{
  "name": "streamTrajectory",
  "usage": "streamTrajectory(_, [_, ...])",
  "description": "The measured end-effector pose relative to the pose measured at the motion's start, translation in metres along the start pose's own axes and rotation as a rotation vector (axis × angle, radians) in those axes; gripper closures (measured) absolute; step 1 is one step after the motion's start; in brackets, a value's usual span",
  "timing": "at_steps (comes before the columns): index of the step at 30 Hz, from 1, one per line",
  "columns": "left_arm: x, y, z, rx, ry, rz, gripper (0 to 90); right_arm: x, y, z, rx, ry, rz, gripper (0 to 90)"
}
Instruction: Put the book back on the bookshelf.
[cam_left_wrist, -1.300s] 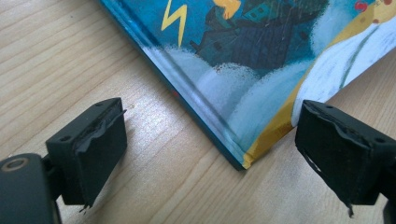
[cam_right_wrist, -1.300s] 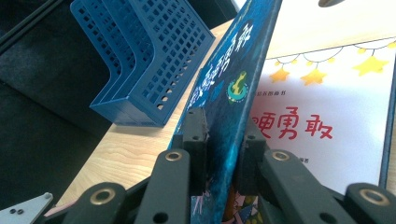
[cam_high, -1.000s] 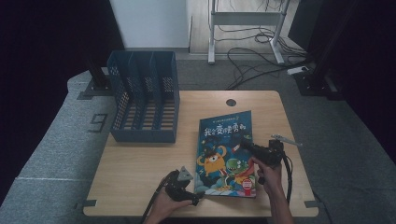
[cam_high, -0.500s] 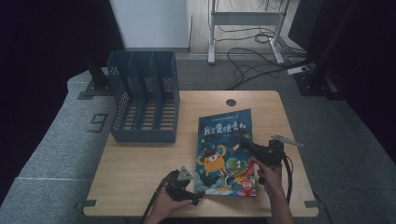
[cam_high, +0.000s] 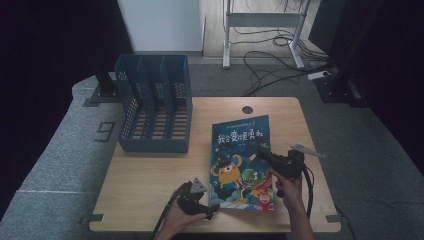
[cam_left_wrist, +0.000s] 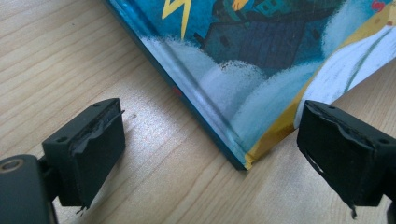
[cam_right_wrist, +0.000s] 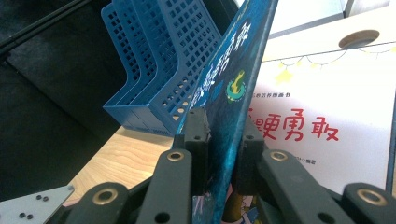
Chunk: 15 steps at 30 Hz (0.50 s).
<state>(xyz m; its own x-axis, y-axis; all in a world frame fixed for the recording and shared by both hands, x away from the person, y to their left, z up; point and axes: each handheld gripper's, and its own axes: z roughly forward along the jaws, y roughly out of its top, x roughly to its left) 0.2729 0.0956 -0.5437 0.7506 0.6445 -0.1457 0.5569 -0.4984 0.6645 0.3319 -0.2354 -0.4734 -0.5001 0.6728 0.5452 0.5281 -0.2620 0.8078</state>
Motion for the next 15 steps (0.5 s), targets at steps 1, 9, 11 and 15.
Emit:
streamTrajectory(1, [0.000, 0.000, 0.000, 0.000, 0.000, 0.000, 7.7, 0.000, 0.000, 0.000, 0.000, 0.000, 0.000, 78.6])
streamTrajectory(9, [0.001, 0.000, 0.000, -0.003, -0.002, -0.003, 7.4, 0.010, 0.002, -0.003, -0.022, 0.028, -0.050, 79.2])
streamTrajectory(11, [0.001, 0.000, 0.000, -0.004, -0.002, -0.003, 7.3, 0.013, 0.003, -0.003, -0.026, 0.031, -0.062, 79.2])
streamTrajectory(15, [0.001, 0.000, 0.000, -0.004, -0.003, -0.003, 7.8, 0.017, 0.004, -0.004, -0.030, 0.030, -0.081, 79.4])
